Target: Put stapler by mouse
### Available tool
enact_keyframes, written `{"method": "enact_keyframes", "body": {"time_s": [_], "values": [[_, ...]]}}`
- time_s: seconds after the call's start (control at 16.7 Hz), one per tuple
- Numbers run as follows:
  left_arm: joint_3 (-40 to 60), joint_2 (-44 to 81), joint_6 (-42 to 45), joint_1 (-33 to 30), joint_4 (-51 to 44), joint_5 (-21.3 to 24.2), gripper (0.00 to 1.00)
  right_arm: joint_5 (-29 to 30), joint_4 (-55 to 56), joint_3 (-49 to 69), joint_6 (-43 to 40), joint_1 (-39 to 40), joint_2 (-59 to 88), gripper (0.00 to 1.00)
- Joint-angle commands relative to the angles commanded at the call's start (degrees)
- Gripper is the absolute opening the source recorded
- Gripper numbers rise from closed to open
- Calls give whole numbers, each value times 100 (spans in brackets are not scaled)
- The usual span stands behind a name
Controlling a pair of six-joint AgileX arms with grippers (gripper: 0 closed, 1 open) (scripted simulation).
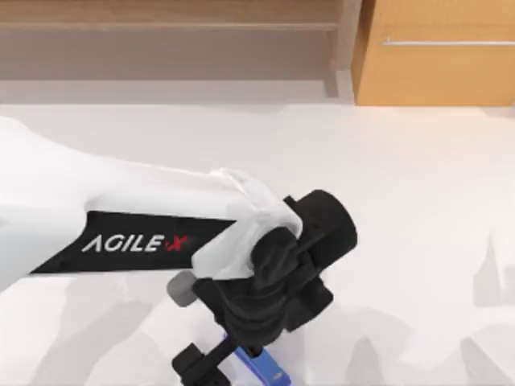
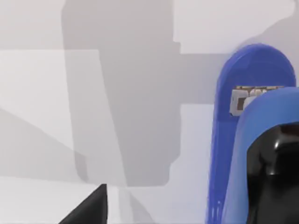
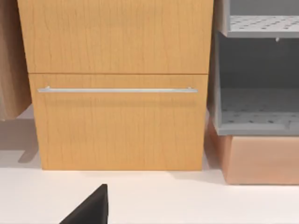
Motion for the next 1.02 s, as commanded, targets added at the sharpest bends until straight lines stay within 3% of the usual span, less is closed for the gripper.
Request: {"method": "enact_keyframes", "body": {"time_s": [0.3,1.02], "values": [[-85,79,-3,-2,136,1,100,0,0,0,0,0,0,100],[-85,79,-3,-2,136,1,10,0,0,0,0,0,0,100]]}}
